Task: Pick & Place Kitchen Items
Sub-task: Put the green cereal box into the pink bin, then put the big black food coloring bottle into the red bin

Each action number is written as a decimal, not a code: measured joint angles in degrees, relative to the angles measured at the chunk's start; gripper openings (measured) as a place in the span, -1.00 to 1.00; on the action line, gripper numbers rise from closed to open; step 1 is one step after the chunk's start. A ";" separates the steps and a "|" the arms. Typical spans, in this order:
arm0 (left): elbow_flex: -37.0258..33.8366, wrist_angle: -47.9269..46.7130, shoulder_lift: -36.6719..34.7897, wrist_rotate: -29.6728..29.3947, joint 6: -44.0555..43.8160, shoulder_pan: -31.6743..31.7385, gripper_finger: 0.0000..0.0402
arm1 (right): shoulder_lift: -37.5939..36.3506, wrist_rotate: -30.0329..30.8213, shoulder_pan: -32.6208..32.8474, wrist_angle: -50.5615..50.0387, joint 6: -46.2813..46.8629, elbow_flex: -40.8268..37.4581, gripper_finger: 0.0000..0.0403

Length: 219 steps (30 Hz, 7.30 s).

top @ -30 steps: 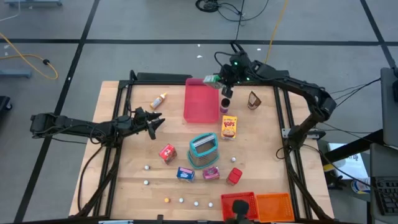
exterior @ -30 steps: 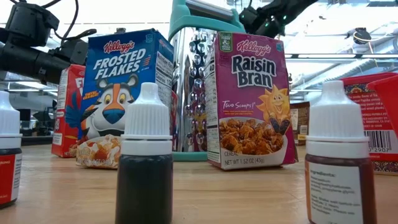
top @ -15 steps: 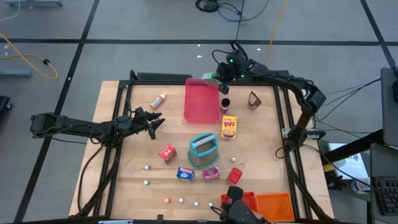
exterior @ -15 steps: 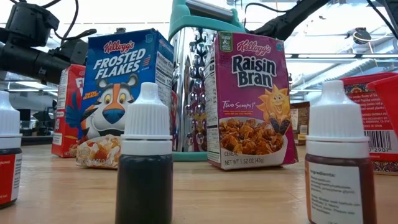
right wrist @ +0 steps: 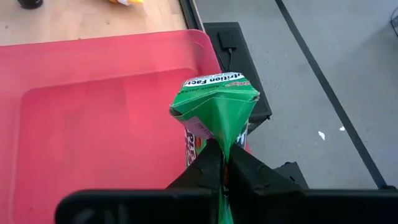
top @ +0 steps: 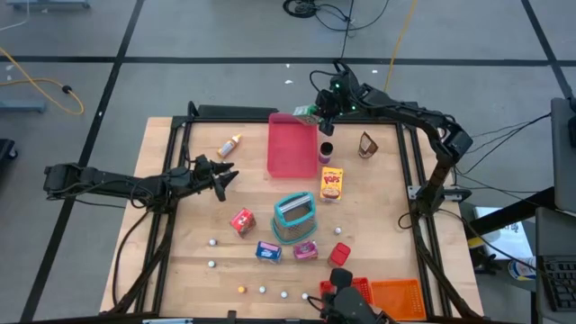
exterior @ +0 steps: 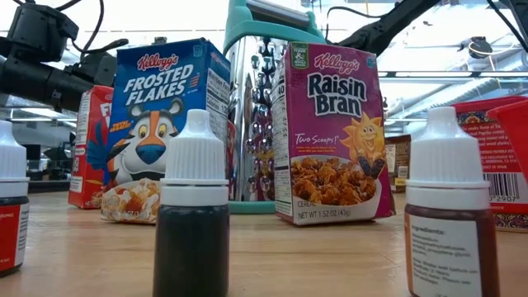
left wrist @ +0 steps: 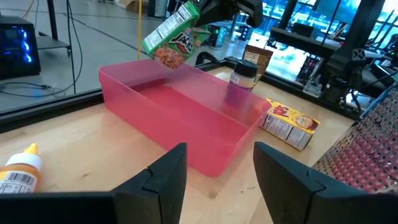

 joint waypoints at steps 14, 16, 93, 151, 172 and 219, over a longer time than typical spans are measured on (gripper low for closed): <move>0.00 0.02 0.01 -0.07 -0.02 0.02 -0.07 | 0.00 -0.04 0.09 -1.69 -1.51 -0.02 -0.85; 0.00 0.02 -0.01 -0.07 0.00 0.02 -0.07 | 0.00 -0.07 0.09 -1.65 -1.43 -0.02 -0.75; 13.75 -43.53 2.46 -12.62 -7.42 -0.76 -0.07 | -8.63 1.90 4.24 -7.70 4.00 -0.09 -0.15; 14.56 -47.19 4.40 -15.83 -7.09 -1.57 -0.07 | -8.63 1.90 4.24 -7.26 3.04 -0.07 -0.15; 14.53 -44.85 4.43 -12.23 -4.48 1.98 -0.07 | -8.63 1.70 4.24 -7.26 4.42 -0.04 -0.15; 29.26 -42.87 10.04 -5.32 6.62 1.80 -0.37 | -14.01 1.18 12.56 -6.16 7.48 -0.04 -0.15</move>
